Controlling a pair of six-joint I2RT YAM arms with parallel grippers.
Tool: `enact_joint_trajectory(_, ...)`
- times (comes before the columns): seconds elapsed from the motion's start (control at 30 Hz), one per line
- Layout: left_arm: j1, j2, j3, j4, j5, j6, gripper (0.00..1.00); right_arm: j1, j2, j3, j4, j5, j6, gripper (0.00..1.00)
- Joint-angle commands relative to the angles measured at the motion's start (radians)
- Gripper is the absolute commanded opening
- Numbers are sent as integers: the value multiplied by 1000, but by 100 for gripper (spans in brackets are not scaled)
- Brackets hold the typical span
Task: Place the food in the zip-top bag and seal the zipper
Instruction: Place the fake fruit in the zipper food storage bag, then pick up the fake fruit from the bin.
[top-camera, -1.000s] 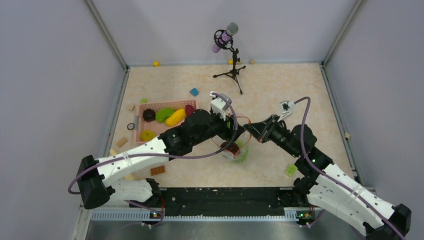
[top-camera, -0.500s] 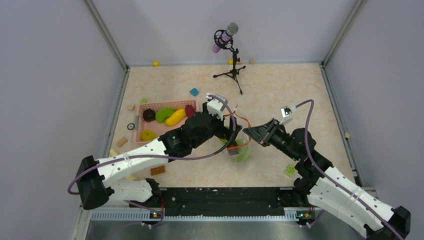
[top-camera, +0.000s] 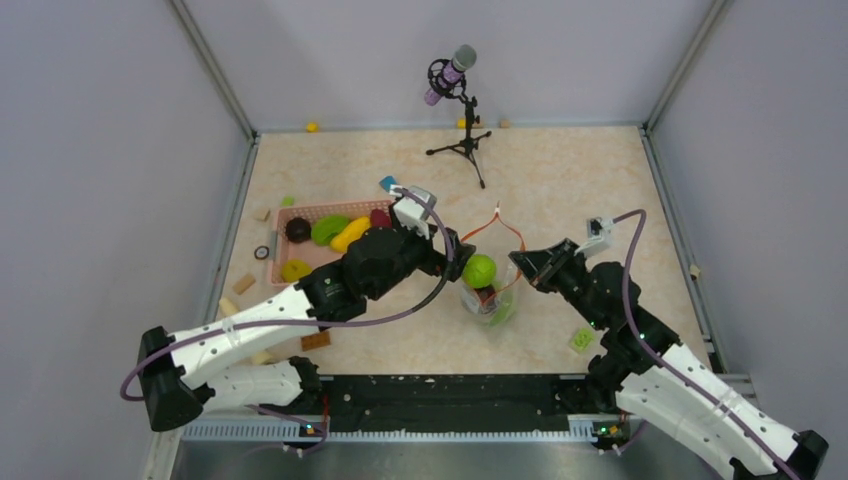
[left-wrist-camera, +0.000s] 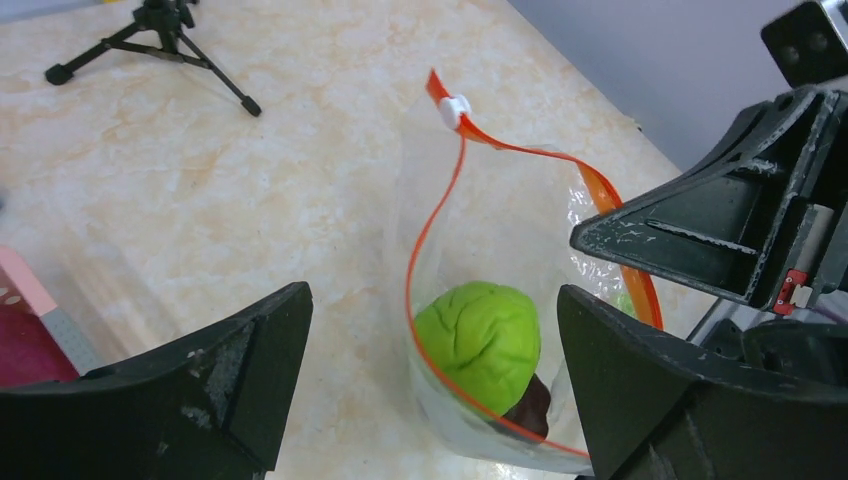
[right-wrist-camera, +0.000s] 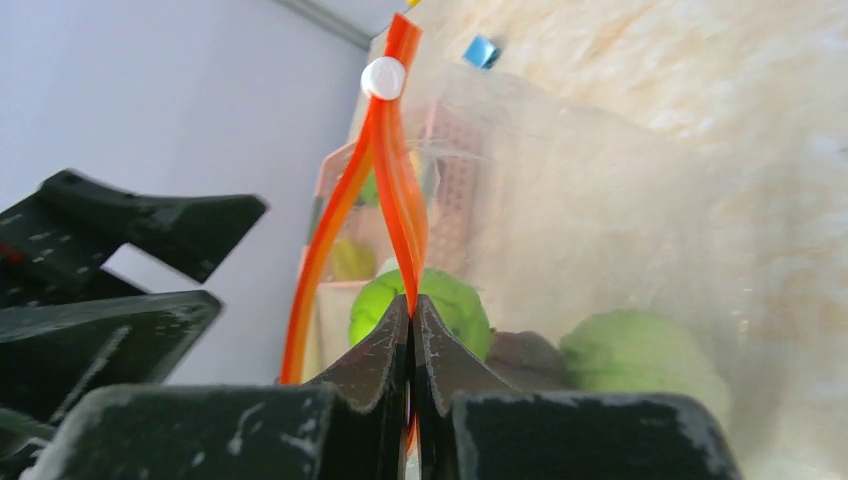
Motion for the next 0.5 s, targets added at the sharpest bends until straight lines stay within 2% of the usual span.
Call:
enact_joint_trajectory(0.0, 0, -73, -32, -30, -163, -54, 97, 1, -55, 54, -118, 192, -91, 0)
enact_joint_trajectory(0.1, 5, -95, -50, -80, -305, -96, 97, 1, -88, 61, -186, 278, -112, 0)
enact_joint_trajectory(0.27, 43, -111, -74, -164, -432, -161, 97, 1, -110, 96, -289, 399, -147, 0)
enact_joint_trajectory(0.37, 98, -134, -101, -204, -457, -208, 97, 1, -117, 99, -294, 403, -169, 0)
enact_joint_trajectory(0.47, 214, -167, -146, -217, -384, -260, 97, 1, -124, 84, -258, 377, -200, 0)
